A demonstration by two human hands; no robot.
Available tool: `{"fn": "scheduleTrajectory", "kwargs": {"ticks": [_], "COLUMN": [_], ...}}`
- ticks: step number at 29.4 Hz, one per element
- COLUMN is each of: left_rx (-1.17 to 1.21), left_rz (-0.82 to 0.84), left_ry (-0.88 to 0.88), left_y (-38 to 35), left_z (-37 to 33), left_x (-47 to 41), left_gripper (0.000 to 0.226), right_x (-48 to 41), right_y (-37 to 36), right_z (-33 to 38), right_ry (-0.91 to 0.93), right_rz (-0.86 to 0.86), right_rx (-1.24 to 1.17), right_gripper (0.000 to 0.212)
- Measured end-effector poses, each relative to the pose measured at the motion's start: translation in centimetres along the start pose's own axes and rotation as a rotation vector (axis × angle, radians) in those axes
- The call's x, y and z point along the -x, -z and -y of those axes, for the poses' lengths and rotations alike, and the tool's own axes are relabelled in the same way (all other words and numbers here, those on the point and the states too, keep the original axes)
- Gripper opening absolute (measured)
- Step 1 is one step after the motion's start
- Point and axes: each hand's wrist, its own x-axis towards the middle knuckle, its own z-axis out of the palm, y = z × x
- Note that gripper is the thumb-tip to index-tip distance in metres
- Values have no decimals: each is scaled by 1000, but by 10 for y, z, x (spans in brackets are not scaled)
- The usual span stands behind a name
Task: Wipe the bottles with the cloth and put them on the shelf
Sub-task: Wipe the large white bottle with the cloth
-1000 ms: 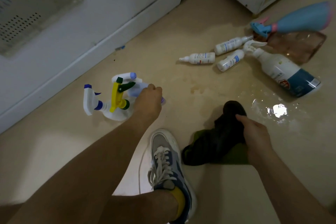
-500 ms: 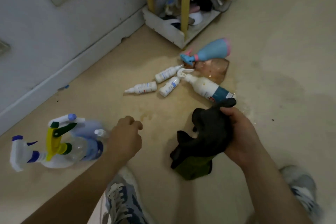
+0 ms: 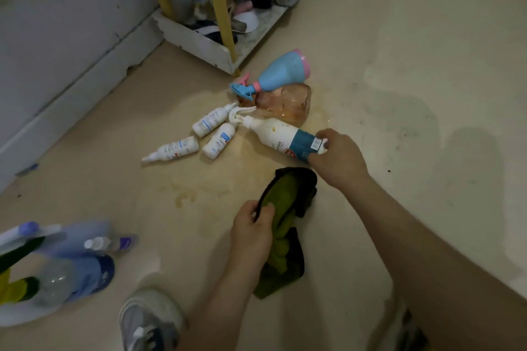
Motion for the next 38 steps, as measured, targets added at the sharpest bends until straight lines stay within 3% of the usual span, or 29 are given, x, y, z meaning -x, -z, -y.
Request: {"fn": "scheduleTrajectory", "kwargs": {"ticks": [3,6,11,13,16,18,20,24,29,33,38], "left_rx": [-35,-92,436,583,763,775,751,696,613,377,266], "left_rz": [-105,-118,42,51,129,176,192,210,114,82,66], "left_ry": [-47,-112,85,136,164,123,62,-85,-353,-590,-712], "left_y": [2,11,23,25,32,39,46,54,70,82,83], "left_z": [0,0,-10,-12,-17,-24,-29,-47,-76,-102,-118], "left_x": [-9,-18,-14,-11,-2,6,14,43,84,124,169], "left_gripper": [39,42,24,26,38,56,68,57,52,58,44], "right_x": [-38,-55,-51,-49,-40,-22,3,55,119,170,222], "right_y": [-26,-50,-65,-65,-56,-48,-45,-31,2,23,41], "right_z": [-11,-20,-29,-31,-35,-40,-45,-21,36,67,92], "right_ry": [106,149,147,67,-104,-216,-242,-93,111,195,382], "right_rz": [70,88,-33,29,208,283,261,129,-89,-178,-244], "right_rx": [192,360,570,491,81,-257,-431,-610,-637,-611,-691], "right_gripper": [70,77,68,66,62,56,53,52,57,66,41]}}
